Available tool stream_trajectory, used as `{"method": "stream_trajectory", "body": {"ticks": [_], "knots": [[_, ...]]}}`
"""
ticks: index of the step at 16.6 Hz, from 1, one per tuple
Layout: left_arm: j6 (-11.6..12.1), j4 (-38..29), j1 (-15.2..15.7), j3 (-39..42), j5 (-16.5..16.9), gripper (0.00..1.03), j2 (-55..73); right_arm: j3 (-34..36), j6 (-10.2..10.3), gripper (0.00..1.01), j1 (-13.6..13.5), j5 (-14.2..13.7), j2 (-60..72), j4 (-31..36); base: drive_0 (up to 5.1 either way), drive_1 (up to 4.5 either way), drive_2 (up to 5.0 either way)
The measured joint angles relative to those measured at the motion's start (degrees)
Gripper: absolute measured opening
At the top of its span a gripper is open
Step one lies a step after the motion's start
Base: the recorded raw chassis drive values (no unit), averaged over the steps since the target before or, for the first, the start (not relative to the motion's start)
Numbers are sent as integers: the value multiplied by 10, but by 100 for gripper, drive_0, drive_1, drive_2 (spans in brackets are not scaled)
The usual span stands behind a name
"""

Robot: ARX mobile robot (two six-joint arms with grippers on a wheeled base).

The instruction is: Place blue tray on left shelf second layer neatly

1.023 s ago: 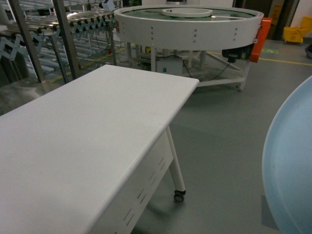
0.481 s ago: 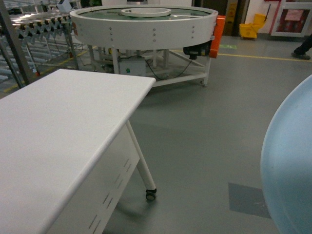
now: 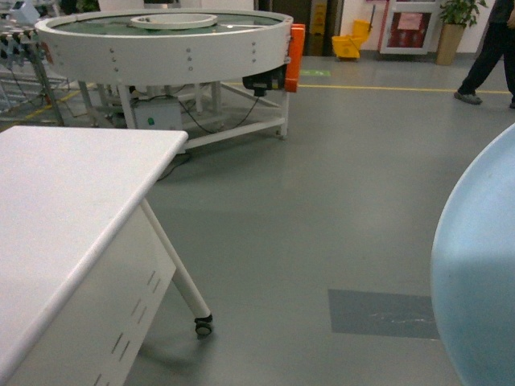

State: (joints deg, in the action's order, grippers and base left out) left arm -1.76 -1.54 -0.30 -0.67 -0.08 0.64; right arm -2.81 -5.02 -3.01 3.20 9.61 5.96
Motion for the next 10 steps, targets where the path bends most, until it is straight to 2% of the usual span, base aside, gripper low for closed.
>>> {"method": "stream_trajectory", "body": {"ticks": [10], "knots": [[0,0,0,0,0,98,0,0,0,2,0,0,0,0,-159,-159,-159]]}}
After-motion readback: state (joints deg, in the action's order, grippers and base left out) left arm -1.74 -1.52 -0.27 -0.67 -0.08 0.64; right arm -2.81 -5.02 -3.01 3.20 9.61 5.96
